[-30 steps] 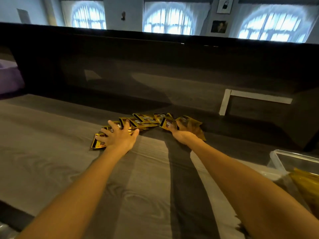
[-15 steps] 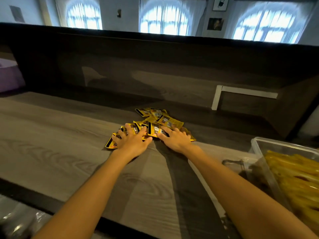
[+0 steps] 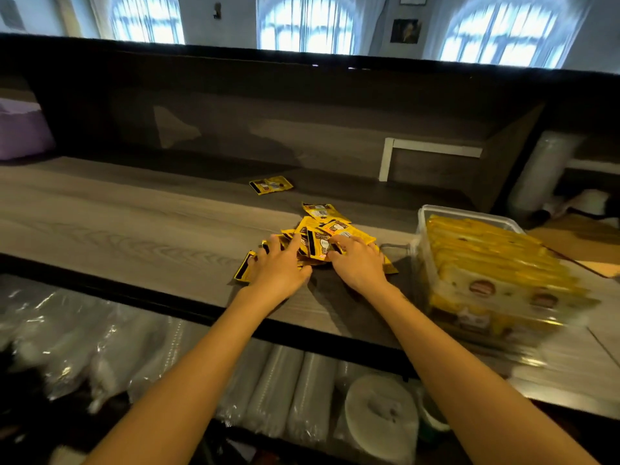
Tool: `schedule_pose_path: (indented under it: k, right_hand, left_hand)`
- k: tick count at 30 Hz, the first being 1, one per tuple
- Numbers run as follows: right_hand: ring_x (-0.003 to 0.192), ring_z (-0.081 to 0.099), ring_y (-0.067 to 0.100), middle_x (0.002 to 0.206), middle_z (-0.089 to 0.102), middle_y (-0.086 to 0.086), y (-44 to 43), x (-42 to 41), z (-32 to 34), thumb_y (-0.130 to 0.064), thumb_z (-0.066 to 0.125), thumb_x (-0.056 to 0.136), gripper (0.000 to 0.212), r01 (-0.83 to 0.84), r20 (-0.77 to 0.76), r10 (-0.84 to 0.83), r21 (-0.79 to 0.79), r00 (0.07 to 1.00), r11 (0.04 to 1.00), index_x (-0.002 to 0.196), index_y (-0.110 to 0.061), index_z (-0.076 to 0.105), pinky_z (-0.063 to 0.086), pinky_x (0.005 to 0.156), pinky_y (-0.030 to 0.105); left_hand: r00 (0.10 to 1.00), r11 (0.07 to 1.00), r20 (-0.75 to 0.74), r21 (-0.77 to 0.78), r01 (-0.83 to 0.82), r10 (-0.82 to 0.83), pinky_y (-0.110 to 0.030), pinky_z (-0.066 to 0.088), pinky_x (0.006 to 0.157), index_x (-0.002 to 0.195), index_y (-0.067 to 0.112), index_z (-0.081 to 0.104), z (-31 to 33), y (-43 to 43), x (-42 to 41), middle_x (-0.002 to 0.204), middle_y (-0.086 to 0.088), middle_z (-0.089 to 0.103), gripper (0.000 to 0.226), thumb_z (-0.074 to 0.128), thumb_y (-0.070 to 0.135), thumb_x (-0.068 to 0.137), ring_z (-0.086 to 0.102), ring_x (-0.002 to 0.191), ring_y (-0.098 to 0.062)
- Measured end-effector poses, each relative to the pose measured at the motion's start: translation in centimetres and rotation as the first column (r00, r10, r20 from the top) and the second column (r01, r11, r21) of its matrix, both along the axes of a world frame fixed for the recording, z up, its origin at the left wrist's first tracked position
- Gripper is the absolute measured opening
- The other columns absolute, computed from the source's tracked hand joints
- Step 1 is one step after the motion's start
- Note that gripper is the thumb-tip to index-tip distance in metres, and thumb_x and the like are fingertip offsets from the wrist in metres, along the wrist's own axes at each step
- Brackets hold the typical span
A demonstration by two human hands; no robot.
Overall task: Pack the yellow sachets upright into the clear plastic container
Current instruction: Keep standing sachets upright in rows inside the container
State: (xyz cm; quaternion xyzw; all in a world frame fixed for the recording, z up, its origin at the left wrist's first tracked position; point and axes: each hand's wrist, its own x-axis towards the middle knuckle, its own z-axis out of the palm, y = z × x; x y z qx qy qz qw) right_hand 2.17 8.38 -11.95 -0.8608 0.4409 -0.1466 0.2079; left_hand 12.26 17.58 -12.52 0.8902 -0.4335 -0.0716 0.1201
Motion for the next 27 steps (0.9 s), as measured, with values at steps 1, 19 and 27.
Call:
schedule_pose_path:
  k: [1, 19, 27]
  right_hand:
    - [0.14, 0.024, 0.035, 0.152, 0.031, 0.008, 0.5, -0.7, 0.1, -0.032, 0.045, 0.094, 0.046, -0.008, 0.013, 0.008, -0.016, 1.0, 1.0, 0.139, -0.024, 0.04, 0.018, 0.116, 0.047]
    - [0.111, 0.057, 0.033, 0.122, 0.059, 0.017, 3.3, -3.8, 3.5, -0.006, 0.048, 0.093, 0.034, -0.081, -0.121, 0.051, -0.265, 0.991, 0.961, 0.126, -0.003, 0.05, 0.049, 0.086, 0.037]
    - [0.106, 0.058, 0.032, 0.113, 0.061, 0.016, 2.1, -2.4, 5.2, -0.012, 0.047, 0.095, 0.023, 0.069, 0.267, -0.027, -0.15, 0.963, 0.986, 0.118, -0.007, 0.049, 0.048, 0.081, 0.038]
  left_hand:
    - [1.0, 0.999, 0.008, -0.033, 0.004, -0.004, -0.046, 0.026, 0.111, 0.148, 0.029, 0.011, 0.2, 0.3, -0.3, 0.154, -0.012, 0.019, 0.07, 0.048, 0.043, 0.091, 0.026, 0.137, -0.037]
    - [0.964, 0.973, 0.196, -0.107, 0.206, -0.182, -0.036, 0.044, 0.092, 0.125, 0.011, 0.052, 2.2, -0.5, -1.5, 0.126, -0.011, 0.053, 0.04, 0.056, 0.029, 0.09, 0.053, 0.114, -0.026]
    - [0.84, 0.899, 0.334, 0.059, 0.434, -0.427, -0.039, 0.043, 0.07, 0.12, 0.008, 0.04, 4.0, -0.8, -1.5, 0.125, -0.013, 0.041, 0.035, 0.053, 0.001, 0.088, 0.057, 0.1, -0.033]
